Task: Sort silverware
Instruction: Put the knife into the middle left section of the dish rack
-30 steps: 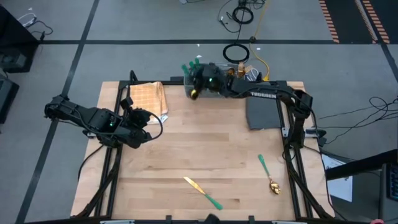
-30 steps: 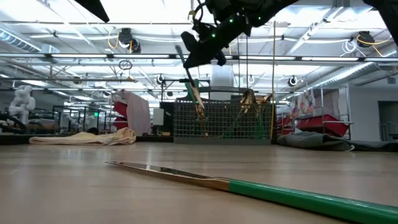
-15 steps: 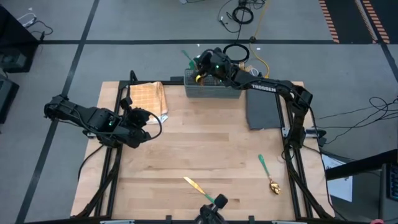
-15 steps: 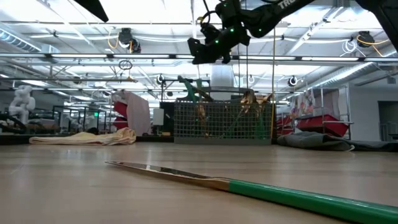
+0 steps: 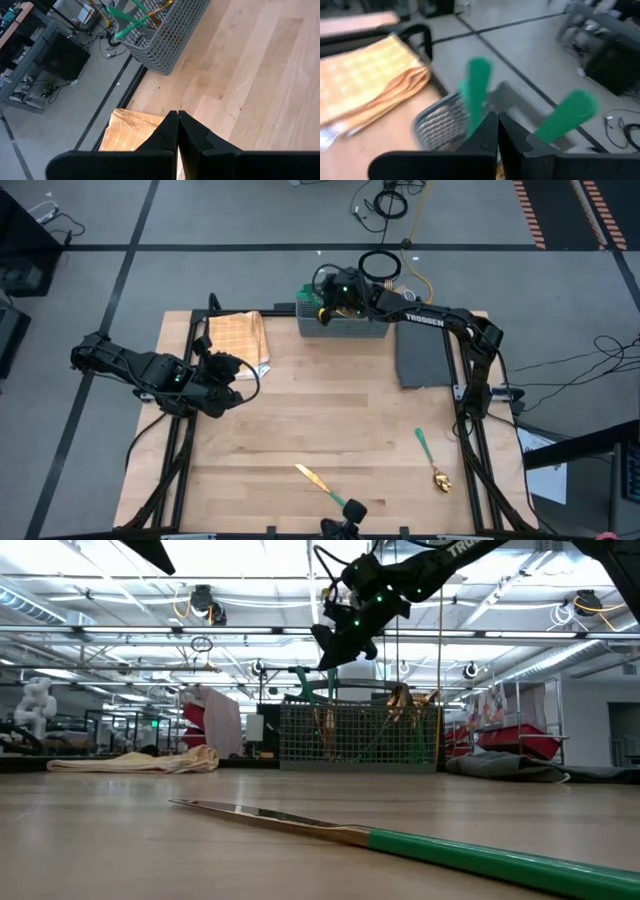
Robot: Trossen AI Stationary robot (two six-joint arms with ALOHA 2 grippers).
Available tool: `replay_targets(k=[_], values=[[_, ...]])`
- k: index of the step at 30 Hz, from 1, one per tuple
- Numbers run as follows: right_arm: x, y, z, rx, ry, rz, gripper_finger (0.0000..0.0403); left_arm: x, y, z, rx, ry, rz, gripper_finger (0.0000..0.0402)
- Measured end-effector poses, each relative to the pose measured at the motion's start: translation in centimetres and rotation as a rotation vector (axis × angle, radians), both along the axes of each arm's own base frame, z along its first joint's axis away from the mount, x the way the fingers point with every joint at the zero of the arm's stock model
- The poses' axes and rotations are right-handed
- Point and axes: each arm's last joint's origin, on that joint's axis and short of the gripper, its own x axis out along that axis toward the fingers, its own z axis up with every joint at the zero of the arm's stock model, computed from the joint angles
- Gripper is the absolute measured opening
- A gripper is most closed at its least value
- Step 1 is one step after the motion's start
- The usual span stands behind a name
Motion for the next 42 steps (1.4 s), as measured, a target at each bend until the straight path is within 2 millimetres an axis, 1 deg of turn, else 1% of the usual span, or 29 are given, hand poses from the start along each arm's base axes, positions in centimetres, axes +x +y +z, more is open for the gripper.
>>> replay_targets(k=[2,4,6,8,10,12,14,16,20,23,27,33,38,42], values=[[0.0,0.8,0.2,-0.001,0.042,0.033,0.0001,0.0,0.0,0.0,0.0,0.0,0.001,0.0009],[-0.4,1.9,0.8,-0.002,0.082,0.067,0.0001,0.0,0.0,0.0,0.0,0.0,0.001,0.0008],[-1.2,3.1,2.3,-0.025,0.118,0.094,0.0,0.0,0.0,0.0,0.0,0.002,0.001,0.0008],[-2.0,4.1,3.9,-0.105,0.159,0.086,0.0,0.0,0.0,0.0,0.001,0.001,0.001,0.0008],[-2.7,4.7,5.0,-0.193,0.218,0.075,0.0001,0.0,0.0,0.0,0.0,-0.001,0.001,0.0008],[-2.9,4.7,5.0,-0.226,0.261,0.09,0.001,0.0,0.0,0.0,-0.001,-0.001,0.001,0.0008],[-3.1,4.1,4.4,-0.206,0.296,0.112,0.0032,0.0,0.0,0.0,-0.001,-0.003,0.002,0.0008],[-3.0,3.1,3.5,-0.183,0.32,0.118,0.0063,0.0,0.0,0.0,-0.009,-0.013,0.012,0.0008],[-2.1,1.3,0.3,-0.141,0.392,0.099,0.0125,0.0,0.0,0.0,-0.013,-0.017,0.017,0.0008],[-1.5,0.3,-1.5,-0.126,0.413,0.086,0.0153,0.0,0.0,0.0,-0.013,-0.016,0.017,0.0008],[-1.4,-0.7,-2.8,-0.129,0.458,0.08,0.0161,0.0,0.0,0.0,-0.012,-0.015,0.016,0.0008],[-1.8,-1.7,-3.1,-0.121,0.452,0.061,0.016,0.0,0.0,0.0,0.005,-0.016,0.018,0.0008],[-1.8,-1.7,-3.2,-0.117,0.456,0.061,0.0166,0.0,0.1,0.0,0.009,-0.016,0.019,0.0008],[-1.4,-1.7,-4.2,-0.099,0.473,0.064,0.0165,0.0,0.1,0.0,0.011,-0.017,0.02,0.0008]])
